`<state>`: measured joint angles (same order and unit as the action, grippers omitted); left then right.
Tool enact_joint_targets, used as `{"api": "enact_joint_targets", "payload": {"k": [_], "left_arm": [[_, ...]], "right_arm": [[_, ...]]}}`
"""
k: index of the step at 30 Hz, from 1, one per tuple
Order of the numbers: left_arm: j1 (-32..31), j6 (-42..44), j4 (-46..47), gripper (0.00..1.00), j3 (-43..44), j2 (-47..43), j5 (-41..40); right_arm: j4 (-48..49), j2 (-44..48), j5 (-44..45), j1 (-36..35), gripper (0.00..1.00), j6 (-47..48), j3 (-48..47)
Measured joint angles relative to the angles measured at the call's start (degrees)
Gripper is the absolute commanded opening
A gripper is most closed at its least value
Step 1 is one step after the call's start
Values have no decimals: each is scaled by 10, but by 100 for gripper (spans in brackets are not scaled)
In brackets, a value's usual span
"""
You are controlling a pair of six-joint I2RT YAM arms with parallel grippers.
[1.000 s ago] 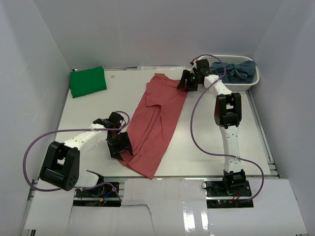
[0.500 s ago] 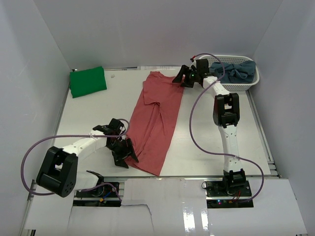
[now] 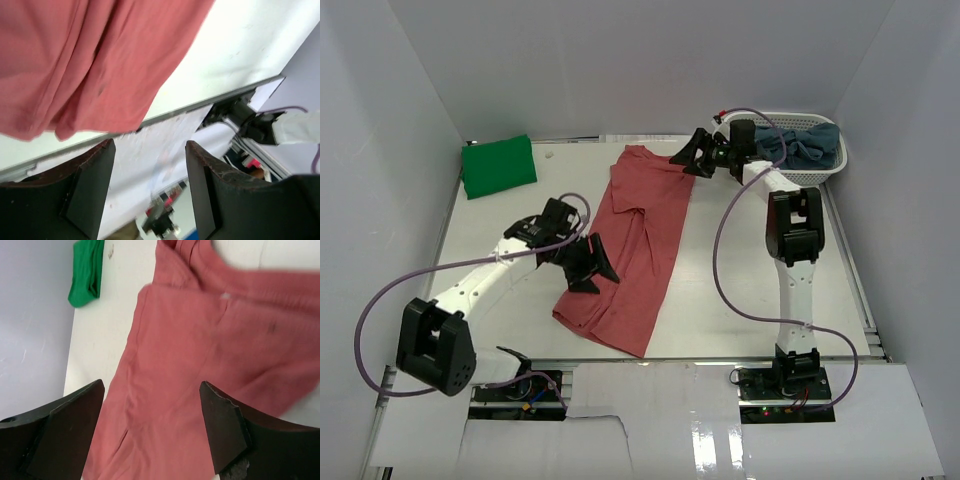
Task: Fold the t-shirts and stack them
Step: Rotate the tshirt 90 degrees
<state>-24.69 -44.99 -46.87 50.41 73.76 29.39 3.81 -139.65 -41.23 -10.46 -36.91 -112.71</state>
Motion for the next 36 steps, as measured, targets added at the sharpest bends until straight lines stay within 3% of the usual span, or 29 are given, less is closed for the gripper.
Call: {"api": "enact_joint_targets", "payload": {"k": [6, 12, 18, 24, 30, 36], "left_arm": [[3, 62, -17, 70, 208, 133, -71], [37, 108, -20, 69, 319, 282, -93], [49, 149, -2, 68, 423, 382, -118], [49, 187, 37, 69, 508, 388, -138], [50, 218, 108, 69, 574, 405, -119], [56, 221, 145, 68, 629, 514, -86]], "right_arm": [[-65, 181, 28, -1, 83, 59, 148], [-107, 284, 53, -15, 82, 108, 196], [-152, 276, 64, -35, 82, 126, 255], [-159, 230, 63, -38, 82, 128, 259], [-158, 187, 61, -38, 82, 118, 239], [-146, 155, 61, -39, 82, 105, 221]]}}
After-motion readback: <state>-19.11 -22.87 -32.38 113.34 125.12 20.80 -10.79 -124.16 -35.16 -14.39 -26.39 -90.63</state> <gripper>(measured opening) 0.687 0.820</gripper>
